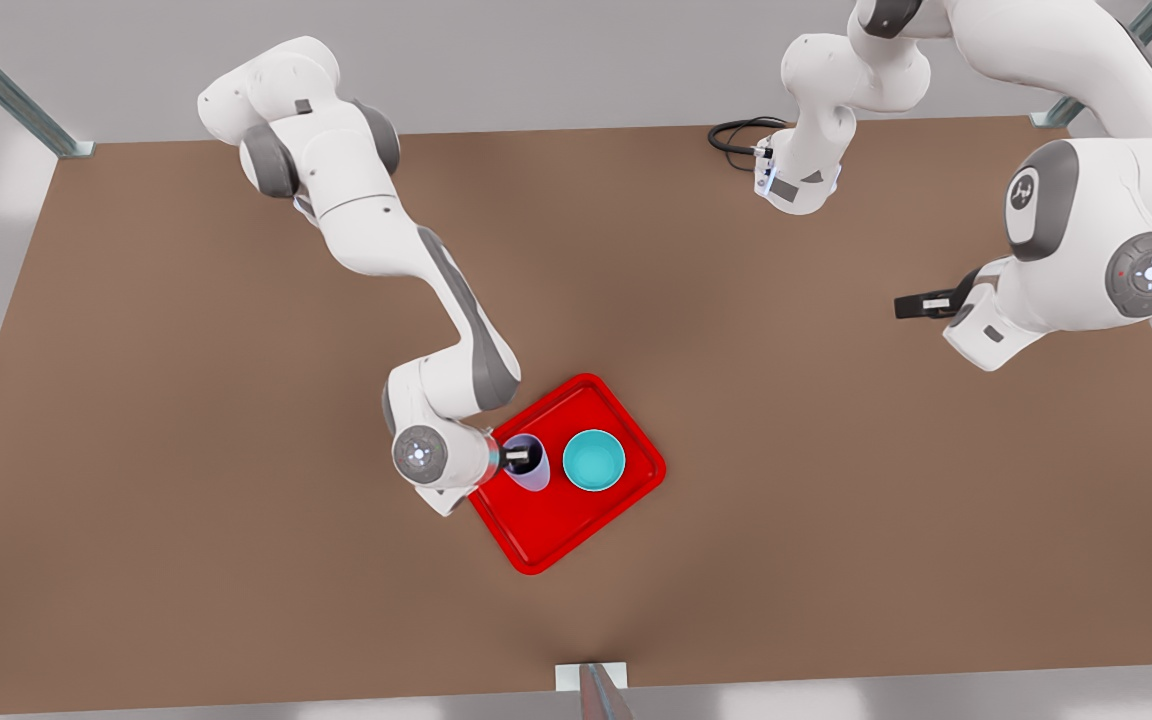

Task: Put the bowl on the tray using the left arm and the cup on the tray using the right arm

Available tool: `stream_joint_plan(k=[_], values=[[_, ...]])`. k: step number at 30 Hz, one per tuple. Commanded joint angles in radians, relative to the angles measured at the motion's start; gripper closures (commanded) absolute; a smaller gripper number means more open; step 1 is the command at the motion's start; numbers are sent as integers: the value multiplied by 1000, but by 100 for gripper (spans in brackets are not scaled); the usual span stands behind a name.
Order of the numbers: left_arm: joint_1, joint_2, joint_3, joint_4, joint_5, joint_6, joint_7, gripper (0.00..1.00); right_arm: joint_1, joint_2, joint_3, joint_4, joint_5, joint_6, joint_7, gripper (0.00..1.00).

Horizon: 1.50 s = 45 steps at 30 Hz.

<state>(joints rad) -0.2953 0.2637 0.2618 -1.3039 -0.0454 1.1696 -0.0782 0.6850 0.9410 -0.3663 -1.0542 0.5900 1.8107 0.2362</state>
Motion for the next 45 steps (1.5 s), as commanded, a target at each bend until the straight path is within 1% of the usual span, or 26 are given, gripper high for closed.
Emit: stream_joint_plan(k=[1, 2, 3, 9, 12, 13, 14, 15, 16, 17, 18, 20, 22, 23, 25, 30, 45], values=[[-4, 0, 0, 0, -4, 9, -12, 0, -1, -1, 1, -4, -1, 29, 23, 65], [-7, 0, -1, 0, -11, 7, -12, 0, -1, -1, 1, -13, -1, 30, 17, 43], [-7, -1, -1, 2, -13, 7, -12, 0, 8, -1, 3, -21, -6, 36, 18, 0], [-8, 0, -1, 0, -14, 9, -12, 0, 11, -2, 3, -13, -4, 44, 12, 0], [-11, 0, -1, 0, -17, 7, -20, 0, -7, -30, 4, -20, 2, 36, 20, 0], [-11, 0, -1, 0, -16, 5, -20, 0, -45, -103, 6, -46, -4, -26, 20, 0], [-11, 0, -1, 0, -16, 5, -18, 0, -99, -179, 6, -72, -47, -161, 14, 0], [-13, -1, -1, 2, -16, 7, -11, 0, -146, -251, 6, -113, -165, -272, 11, 0], [-40, 5, -1, 6, -16, 16, -18, 0, -228, -316, 6, -156, -249, -390, -14, 0], [-36, 15, -1, 35, -16, 16, -18, 0, -286, -363, 6, -179, -315, -448, -98, 0], [-34, 19, 0, 49, -17, 1, -17, 0, -346, -405, 6, -182, -386, -504, -175, 0], [-30, 28, 0, 64, -19, -24, -17, 0, -407, -498, 4, -205, -510, -507, -360, 0], [-31, 37, 2, 68, -19, -25, -17, 0, -432, -565, 4, -221, -519, -545, -374, 0], [-31, 37, 0, 110, -19, -68, -18, 0, -430, -571, 4, -221, -519, -551, -376, 0], [-33, 37, 0, 118, -17, -105, -18, 0, -432, -577, 4, -224, -519, -557, -376, 0], [-31, 51, 2, 117, -17, -130, -15, 0, -426, -581, 6, -211, -535, -600, -374, 0], [-33, 49, 2, 123, -17, -143, -17, 0, -421, -579, 10, -202, -565, -608, -376, 0]])
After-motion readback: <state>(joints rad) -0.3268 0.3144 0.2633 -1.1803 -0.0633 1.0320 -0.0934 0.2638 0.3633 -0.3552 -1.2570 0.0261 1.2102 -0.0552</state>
